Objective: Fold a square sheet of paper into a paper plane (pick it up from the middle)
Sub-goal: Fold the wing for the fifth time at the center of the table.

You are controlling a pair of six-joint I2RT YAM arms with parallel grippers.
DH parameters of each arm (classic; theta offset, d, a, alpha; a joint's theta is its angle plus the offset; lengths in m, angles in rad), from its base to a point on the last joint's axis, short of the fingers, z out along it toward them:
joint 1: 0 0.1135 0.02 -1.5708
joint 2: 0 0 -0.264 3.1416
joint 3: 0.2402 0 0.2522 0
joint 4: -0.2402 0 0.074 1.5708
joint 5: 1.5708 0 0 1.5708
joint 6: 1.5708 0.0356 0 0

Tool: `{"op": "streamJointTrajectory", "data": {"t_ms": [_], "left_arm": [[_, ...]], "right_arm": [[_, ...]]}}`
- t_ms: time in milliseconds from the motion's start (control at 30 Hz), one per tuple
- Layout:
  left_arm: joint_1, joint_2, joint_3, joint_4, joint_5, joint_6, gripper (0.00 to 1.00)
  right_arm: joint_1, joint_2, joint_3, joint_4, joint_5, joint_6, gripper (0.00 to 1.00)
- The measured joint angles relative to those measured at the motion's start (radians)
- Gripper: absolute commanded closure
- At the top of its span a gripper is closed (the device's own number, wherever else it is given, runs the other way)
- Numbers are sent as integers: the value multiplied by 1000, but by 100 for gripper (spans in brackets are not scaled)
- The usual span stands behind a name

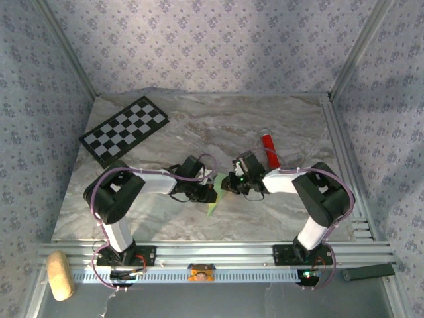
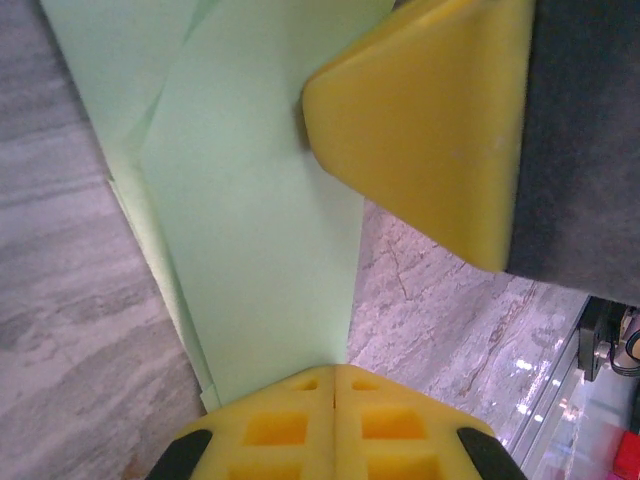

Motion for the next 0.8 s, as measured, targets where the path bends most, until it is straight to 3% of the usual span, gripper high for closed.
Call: {"op": "streamJointTrajectory", "data": {"t_ms": [267, 533, 800], "left_arm": [[2, 0, -8, 19, 2, -9, 100], [2, -1, -13, 29, 2, -20, 100], [2, -2, -14, 32, 1, -30, 100]], "right_arm": [[-50, 31, 31, -2, -26, 42, 86], [-127, 32, 48, -14, 28, 44, 86], [-139, 28, 71, -52, 87, 39, 86]]}}
